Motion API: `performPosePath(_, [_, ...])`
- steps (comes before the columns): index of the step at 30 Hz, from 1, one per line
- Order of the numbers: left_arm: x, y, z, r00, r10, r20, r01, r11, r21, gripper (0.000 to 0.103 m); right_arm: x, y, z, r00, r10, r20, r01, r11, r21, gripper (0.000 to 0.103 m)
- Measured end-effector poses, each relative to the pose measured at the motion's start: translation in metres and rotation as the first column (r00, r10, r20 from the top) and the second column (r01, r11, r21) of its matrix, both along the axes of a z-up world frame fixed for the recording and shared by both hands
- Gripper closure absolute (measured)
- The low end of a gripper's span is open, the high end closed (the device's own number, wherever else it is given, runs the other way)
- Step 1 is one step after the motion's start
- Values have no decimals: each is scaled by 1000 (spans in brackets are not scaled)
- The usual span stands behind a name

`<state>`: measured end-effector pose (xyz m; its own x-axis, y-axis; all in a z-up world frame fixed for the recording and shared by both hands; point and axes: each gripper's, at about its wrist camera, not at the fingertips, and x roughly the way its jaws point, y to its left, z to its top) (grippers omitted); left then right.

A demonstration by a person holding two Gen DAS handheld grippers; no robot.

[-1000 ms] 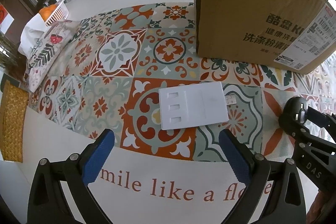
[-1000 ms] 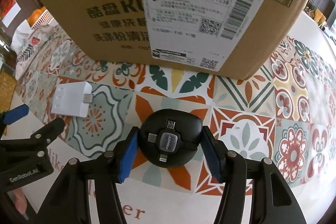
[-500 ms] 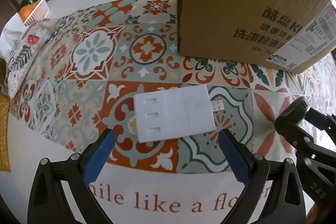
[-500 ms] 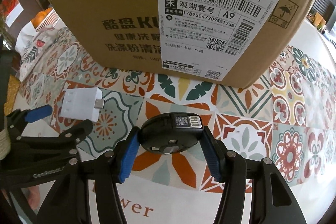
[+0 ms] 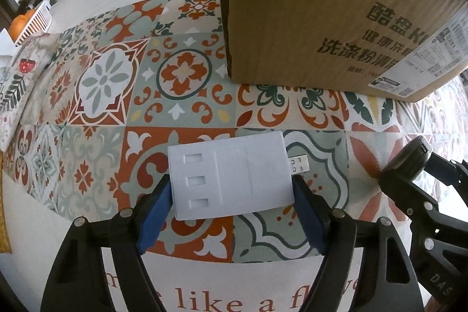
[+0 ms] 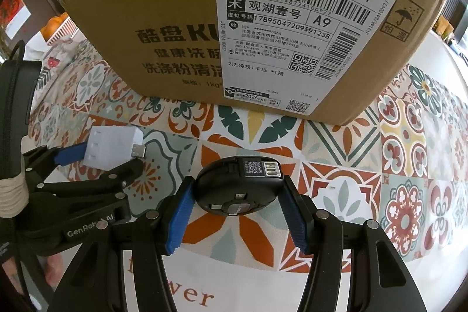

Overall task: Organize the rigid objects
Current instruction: 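Lift both held items and carry them over the cardboard box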

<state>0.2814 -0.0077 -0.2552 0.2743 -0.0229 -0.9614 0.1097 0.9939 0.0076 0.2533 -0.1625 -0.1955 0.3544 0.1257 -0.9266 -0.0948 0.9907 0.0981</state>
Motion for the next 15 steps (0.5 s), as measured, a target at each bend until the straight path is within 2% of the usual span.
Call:
performPosePath(8, [-22, 6, 18, 999, 14, 43, -14, 1000, 10, 25, -12, -4, 11, 1000, 1, 19, -1, 1000, 17, 45])
performPosePath(15, [-44, -3, 57, 990, 6, 138, -8, 1000, 17, 25, -29, -14, 38, 998, -17, 66, 15, 999, 39, 45])
